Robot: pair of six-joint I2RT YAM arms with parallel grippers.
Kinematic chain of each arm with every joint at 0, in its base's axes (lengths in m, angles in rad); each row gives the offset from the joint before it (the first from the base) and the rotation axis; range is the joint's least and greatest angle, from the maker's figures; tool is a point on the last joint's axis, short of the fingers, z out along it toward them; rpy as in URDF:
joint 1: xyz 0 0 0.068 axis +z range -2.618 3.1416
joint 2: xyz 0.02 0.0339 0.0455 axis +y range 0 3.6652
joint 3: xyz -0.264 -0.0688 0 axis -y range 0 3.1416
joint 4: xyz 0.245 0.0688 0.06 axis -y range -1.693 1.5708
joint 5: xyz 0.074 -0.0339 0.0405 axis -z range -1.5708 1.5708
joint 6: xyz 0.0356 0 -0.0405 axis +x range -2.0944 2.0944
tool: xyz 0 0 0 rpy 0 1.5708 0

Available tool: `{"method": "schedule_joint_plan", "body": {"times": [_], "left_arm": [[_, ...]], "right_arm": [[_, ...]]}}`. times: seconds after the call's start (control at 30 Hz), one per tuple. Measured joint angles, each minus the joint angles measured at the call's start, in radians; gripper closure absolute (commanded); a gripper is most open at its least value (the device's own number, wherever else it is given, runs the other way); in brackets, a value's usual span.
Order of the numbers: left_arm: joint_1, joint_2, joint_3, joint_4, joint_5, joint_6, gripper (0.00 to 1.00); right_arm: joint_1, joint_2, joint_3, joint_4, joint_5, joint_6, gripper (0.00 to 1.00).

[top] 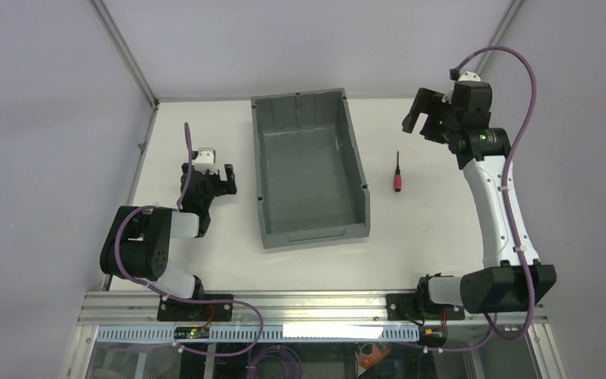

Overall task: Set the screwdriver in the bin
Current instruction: Pick up the screwdriver from the center of the board.

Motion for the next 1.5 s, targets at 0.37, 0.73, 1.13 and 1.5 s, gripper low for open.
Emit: {"method": "schedule_joint_plan", "body": {"times": [0.37, 0.73, 1.13, 1.5], "left_arm": [[0.000, 0.000, 0.000, 0.000, 0.000, 0.000, 0.01], [0.000, 0.000, 0.000, 0.000, 0.000, 0.000, 0.01], [0.000, 0.000, 0.000, 0.000, 0.000, 0.000, 0.01], [0.000, 0.000, 0.000, 0.000, 0.000, 0.000, 0.01]], "right_arm": [[0.001, 0.236, 0.226, -0.217, 0.052, -0.019, 0.01], [0.005, 0.441, 0.240, -0.291, 0.067, -0.026, 0.03], [0.006, 0.610, 0.123, -0.239, 0.060, -0.025, 0.13], [0.008, 0.718, 0.078, -0.185, 0.064, -0.024, 0.32]]}}
